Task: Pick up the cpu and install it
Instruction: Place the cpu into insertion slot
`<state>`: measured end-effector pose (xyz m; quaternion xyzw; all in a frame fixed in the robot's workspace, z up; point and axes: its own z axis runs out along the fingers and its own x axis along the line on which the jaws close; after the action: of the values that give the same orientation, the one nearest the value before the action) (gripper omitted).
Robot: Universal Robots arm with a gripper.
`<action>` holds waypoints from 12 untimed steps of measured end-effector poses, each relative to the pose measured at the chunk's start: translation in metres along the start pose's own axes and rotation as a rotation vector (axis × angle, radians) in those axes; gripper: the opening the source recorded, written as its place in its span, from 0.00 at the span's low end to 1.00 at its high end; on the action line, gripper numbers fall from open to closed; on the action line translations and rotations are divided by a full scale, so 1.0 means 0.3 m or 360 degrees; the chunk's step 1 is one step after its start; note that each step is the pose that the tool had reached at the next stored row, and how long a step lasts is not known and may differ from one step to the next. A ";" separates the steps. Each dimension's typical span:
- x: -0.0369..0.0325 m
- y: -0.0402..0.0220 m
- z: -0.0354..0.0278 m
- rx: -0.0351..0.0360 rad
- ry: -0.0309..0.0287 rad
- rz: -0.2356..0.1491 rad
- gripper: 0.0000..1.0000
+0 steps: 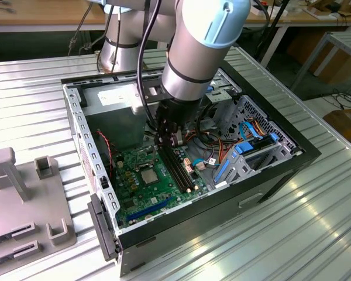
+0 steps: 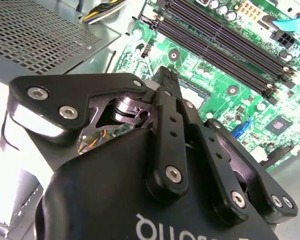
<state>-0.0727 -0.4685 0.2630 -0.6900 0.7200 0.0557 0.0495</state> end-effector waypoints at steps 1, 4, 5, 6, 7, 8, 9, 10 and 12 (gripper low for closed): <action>0.002 0.000 0.000 0.0000 0.00010 0.0000 0.11; 0.005 0.000 -0.001 0.0000 0.00041 0.0000 0.11; 0.006 0.000 -0.001 0.0000 0.00051 0.0000 0.11; 0.006 0.000 -0.001 0.0000 0.00061 0.0000 0.11; 0.007 0.000 -0.001 0.0000 0.00070 0.0000 0.11; 0.007 0.000 -0.001 0.0000 0.00075 0.0000 0.11; 0.007 0.000 -0.001 0.0000 0.00086 0.0000 0.11; 0.007 0.000 -0.002 0.0000 0.00089 0.0000 0.11; 0.007 0.000 -0.002 0.0000 0.00091 0.0000 0.11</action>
<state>-0.0727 -0.4705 0.2634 -0.6901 0.7201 0.0536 0.0476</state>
